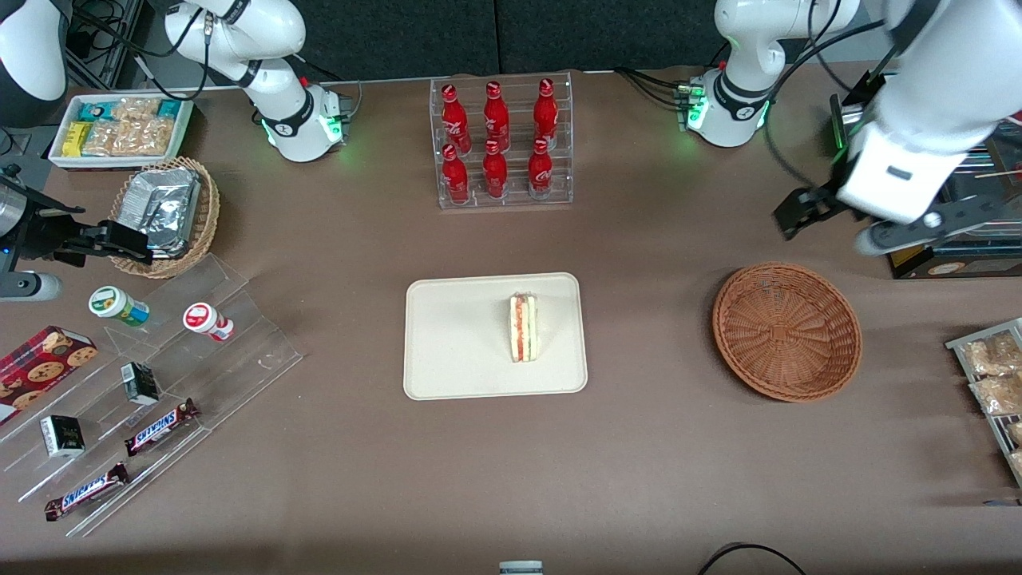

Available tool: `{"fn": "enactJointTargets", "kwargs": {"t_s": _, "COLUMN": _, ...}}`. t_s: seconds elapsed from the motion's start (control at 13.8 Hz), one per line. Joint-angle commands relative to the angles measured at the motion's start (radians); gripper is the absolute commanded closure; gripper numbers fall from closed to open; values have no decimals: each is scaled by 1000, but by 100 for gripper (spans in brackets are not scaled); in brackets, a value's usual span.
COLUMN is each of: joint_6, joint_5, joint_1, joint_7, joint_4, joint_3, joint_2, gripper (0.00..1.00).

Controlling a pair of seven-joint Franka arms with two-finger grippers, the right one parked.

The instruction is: Place sandwich from basket to tray

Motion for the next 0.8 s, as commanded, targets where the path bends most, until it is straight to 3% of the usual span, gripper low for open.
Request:
{"fn": "enactJointTargets", "kwargs": {"t_s": 0.0, "joint_6": -58, "joint_5": -44, "joint_1": -4, "joint_7": 167, "joint_4": -12, "joint_3": 75, "joint_2": -41, "gripper": 1}}
{"fn": "enactJointTargets", "kwargs": {"t_s": 0.36, "joint_6": -79, "joint_5": -98, "joint_1": -75, "joint_7": 344, "joint_4": -53, "joint_3": 263, "joint_2": -100, "gripper": 1}}
{"fn": "enactJointTargets", "kwargs": {"t_s": 0.72, "joint_6": -80, "joint_5": -103, "joint_1": -79, "joint_7": 340, "joint_4": -58, "joint_3": 259, "joint_2": -102, "gripper": 1}}
